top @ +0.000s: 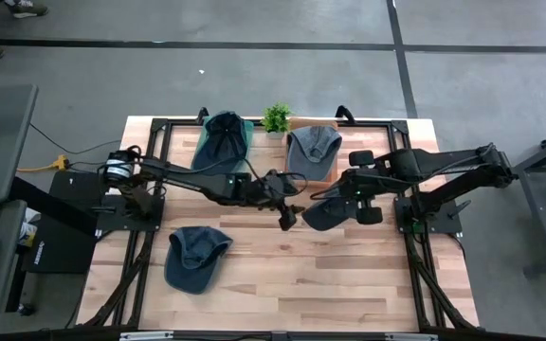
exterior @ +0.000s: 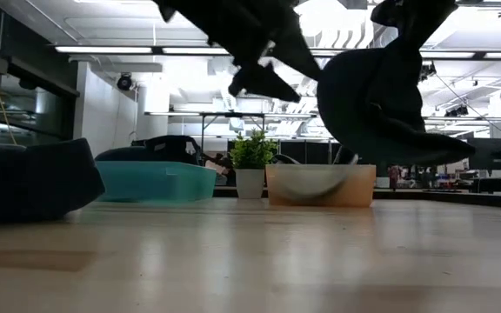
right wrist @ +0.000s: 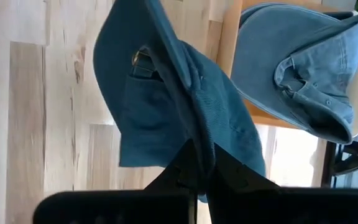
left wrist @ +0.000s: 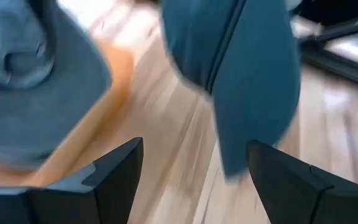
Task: Pick & Place hat
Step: Put the right dark gray cap into the green bin
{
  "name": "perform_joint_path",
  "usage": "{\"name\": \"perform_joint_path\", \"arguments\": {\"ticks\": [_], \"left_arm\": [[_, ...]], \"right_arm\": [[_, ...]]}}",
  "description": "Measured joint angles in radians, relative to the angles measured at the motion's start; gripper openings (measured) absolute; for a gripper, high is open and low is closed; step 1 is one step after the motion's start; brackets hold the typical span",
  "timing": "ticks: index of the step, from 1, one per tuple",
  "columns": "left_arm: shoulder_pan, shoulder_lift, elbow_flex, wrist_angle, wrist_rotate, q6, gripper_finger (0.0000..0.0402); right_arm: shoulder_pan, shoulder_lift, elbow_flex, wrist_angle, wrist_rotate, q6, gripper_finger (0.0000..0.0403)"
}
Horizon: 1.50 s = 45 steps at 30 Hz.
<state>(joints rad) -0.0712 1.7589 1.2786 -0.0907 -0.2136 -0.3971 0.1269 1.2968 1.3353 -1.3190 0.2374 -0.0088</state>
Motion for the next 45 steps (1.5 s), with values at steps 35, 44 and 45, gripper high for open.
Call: {"name": "perform_joint_path", "arguments": {"ticks": [35,44,45], "left_arm": [[0.000,0.014,-0.003,0.198,0.170,0.034,0.0279],[0.000,0.014,-0.003,0.200,0.176,0.034,0.0279],[0.000,0.014,-0.003,0.200,0.176,0.033,0.0279]], "right_arm": [[-0.010,0.000,0.001,0.062,0.022,-0.050,0.0002],[-0.010,0.000,0.001,0.146,0.000,-0.086,0.0002],[-0.010,0.000,0.001,0.160,-0.002,-0.090,0.0002]]}}
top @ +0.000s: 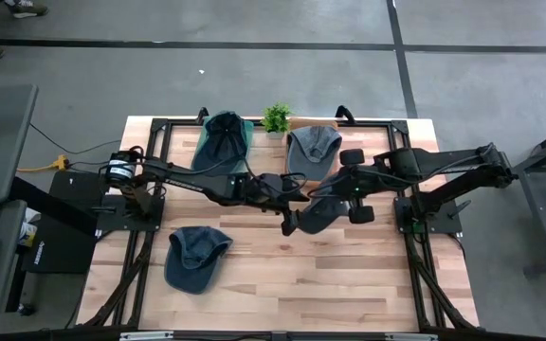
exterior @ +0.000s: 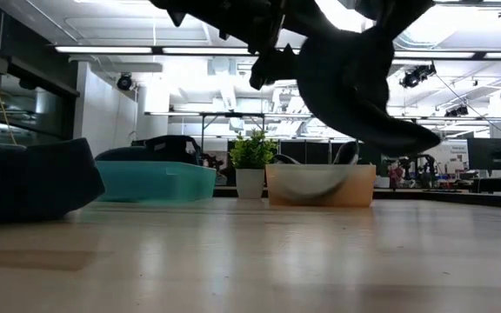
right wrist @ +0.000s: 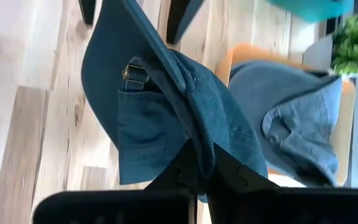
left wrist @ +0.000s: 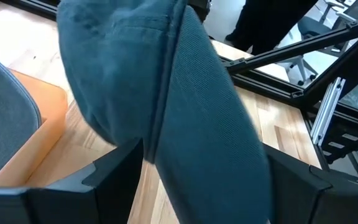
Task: Pick & Place hat
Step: Put the right dark gray cap into the green bin
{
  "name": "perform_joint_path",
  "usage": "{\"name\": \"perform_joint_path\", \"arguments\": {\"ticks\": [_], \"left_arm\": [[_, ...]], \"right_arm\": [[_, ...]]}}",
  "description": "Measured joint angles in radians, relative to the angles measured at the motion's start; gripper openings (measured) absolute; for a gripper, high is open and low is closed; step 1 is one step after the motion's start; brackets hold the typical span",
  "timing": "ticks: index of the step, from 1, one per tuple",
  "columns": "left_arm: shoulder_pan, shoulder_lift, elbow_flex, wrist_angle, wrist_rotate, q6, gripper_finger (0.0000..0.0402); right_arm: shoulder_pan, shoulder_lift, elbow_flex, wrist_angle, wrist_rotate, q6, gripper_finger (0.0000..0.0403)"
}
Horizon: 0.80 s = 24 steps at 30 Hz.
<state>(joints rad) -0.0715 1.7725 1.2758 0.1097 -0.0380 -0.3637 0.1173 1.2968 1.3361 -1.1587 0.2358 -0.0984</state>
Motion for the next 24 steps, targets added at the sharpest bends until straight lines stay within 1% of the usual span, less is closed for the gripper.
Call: {"name": "perform_joint_path", "arguments": {"ticks": [10,14,16,20,24], "left_arm": [[0.000,0.000,0.000,-0.003,-0.013,0.000,0.0279],[0.000,0.000,0.000,-0.003,-0.025,-0.007,0.0279],[-0.001,0.000,0.000,-0.004,-0.053,-0.007,0.0279],[-0.001,0.000,0.000,-0.008,-0.138,-0.025,0.0279],[0.000,0.000,0.000,-0.009,-0.153,-0.030,0.0279]], "right_arm": [[0.000,0.000,0.000,0.101,-0.029,-0.045,0.0002],[0.000,0.000,0.000,0.099,-0.029,-0.031,0.0002],[0.000,0.000,0.000,0.096,-0.025,-0.017,0.0002],[0.000,0.000,0.000,0.113,-0.054,-0.015,0.0002],[0.000,0.000,0.000,0.144,-0.101,-0.023,0.0002]]}}
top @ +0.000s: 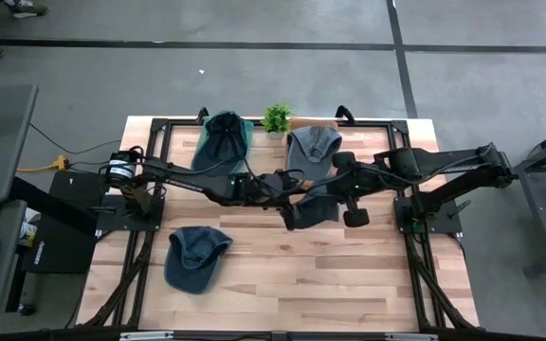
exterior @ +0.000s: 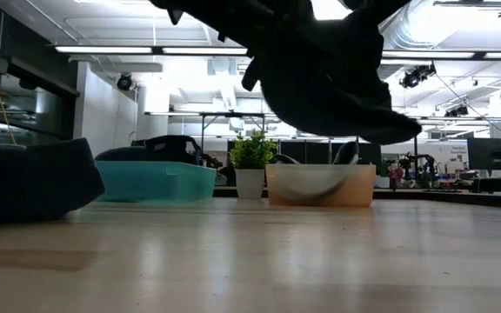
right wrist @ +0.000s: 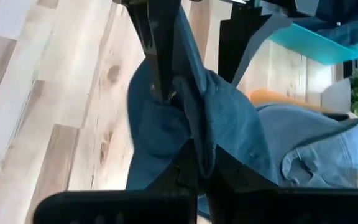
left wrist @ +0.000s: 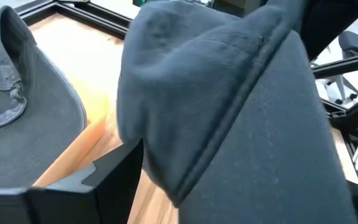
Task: Pick & Place hat
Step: Put the right dark gray cap into the green bin
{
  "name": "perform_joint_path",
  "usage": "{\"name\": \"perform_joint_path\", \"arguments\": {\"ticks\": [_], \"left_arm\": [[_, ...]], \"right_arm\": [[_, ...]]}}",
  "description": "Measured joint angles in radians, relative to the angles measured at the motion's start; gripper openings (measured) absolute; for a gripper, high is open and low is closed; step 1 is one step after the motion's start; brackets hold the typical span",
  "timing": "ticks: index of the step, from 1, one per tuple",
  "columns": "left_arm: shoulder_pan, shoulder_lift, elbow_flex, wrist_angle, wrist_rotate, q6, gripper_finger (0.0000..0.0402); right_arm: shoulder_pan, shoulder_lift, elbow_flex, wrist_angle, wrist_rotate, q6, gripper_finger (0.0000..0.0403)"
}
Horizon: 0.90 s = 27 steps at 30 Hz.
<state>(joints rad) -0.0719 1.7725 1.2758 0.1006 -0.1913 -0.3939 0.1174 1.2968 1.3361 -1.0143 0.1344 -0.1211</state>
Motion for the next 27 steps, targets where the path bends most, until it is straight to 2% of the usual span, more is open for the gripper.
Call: {"name": "perform_joint_path", "arguments": {"ticks": [6,9,14,20,21,24,27], "left_arm": [[0.000,0.000,0.000,-0.021,-0.002,0.000,0.0278],[0.000,0.000,0.000,-0.032,-0.003,-0.001,0.0262],[-0.001,0.000,0.000,-0.032,-0.032,-0.004,0.0185],[0.000,0.000,0.000,-0.030,-0.046,0.023,0.0032],[-0.001,0.000,0.000,-0.030,-0.046,0.024,0.0021],[-0.001,0.000,0.000,-0.029,-0.043,0.023,0.0023],[0.000,0.000,0.000,-0.030,-0.037,0.023,0.0014]], "right_arm": [[0.001,0.000,0.000,0.013,-0.005,-0.014,0.0002],[0.001,0.000,0.000,0.016,-0.003,-0.016,0.0002],[0.001,0.000,0.000,0.017,-0.003,-0.015,0.0002],[0.000,0.000,0.000,0.017,0.000,-0.015,0.0002],[0.000,0.000,0.000,0.017,0.000,-0.015,0.0002],[0.000,0.000,0.000,0.017,-0.001,-0.016,0.0006],[0.000,0.000,0.000,0.018,-0.002,-0.016,0.0031]]}}
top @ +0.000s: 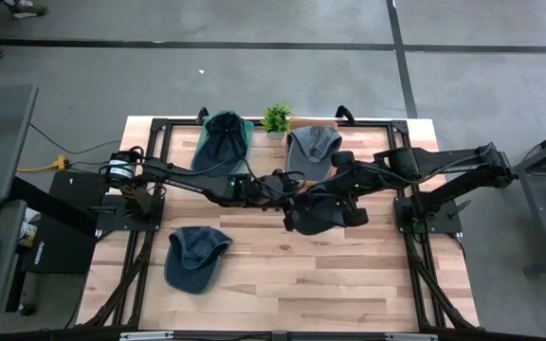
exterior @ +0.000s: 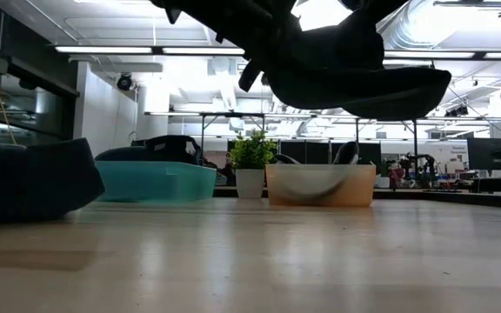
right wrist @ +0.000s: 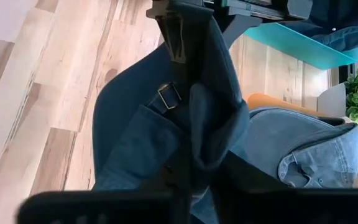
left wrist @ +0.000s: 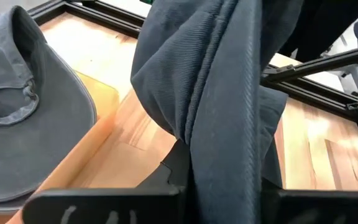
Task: Pick & Place hat
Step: Put the right dark gray cap into the green bin
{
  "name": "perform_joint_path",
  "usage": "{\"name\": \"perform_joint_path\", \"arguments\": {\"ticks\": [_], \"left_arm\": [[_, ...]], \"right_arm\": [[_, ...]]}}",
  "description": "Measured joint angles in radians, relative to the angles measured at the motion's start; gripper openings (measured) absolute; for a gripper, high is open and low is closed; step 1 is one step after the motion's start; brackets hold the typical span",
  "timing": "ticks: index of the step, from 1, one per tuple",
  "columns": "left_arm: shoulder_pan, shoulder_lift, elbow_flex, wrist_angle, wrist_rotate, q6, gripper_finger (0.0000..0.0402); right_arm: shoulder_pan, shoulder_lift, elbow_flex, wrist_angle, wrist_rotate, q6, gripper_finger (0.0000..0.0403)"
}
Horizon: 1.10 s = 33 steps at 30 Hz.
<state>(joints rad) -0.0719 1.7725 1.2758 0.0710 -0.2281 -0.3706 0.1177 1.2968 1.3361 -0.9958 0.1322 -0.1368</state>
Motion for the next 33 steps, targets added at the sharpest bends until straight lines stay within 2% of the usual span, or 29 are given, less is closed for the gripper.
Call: {"name": "perform_joint_path", "arguments": {"ticks": [8,13,16,24,29,33], "left_arm": [[0.000,0.000,0.000,-0.016,-0.001,-0.005,0.0014],[0.000,0.000,-0.001,-0.023,-0.003,-0.007,0.0014],[0.000,0.000,-0.001,-0.025,-0.009,-0.019,0.0014],[0.000,0.000,-0.001,-0.044,-0.122,-0.031,0.0014],[-0.020,-0.021,-0.001,-0.121,-0.202,-0.037,0.0014],[-0.047,-0.021,-0.001,-0.170,-0.241,-0.037,0.0014]], "right_arm": [[0.000,-0.003,0.000,-0.006,0.006,0.041,0.0133],[0.000,-0.027,0.006,-0.034,0.122,0.054,0.0206],[0.000,-0.042,0.050,-0.076,0.202,0.090,0.0235],[0.018,-0.113,0.170,-0.235,0.285,0.268,0.0247],[0.041,-0.192,0.130,-0.296,0.314,0.354,0.0247],[0.057,-0.257,0.045,-0.294,0.314,0.405,0.0247]]}}
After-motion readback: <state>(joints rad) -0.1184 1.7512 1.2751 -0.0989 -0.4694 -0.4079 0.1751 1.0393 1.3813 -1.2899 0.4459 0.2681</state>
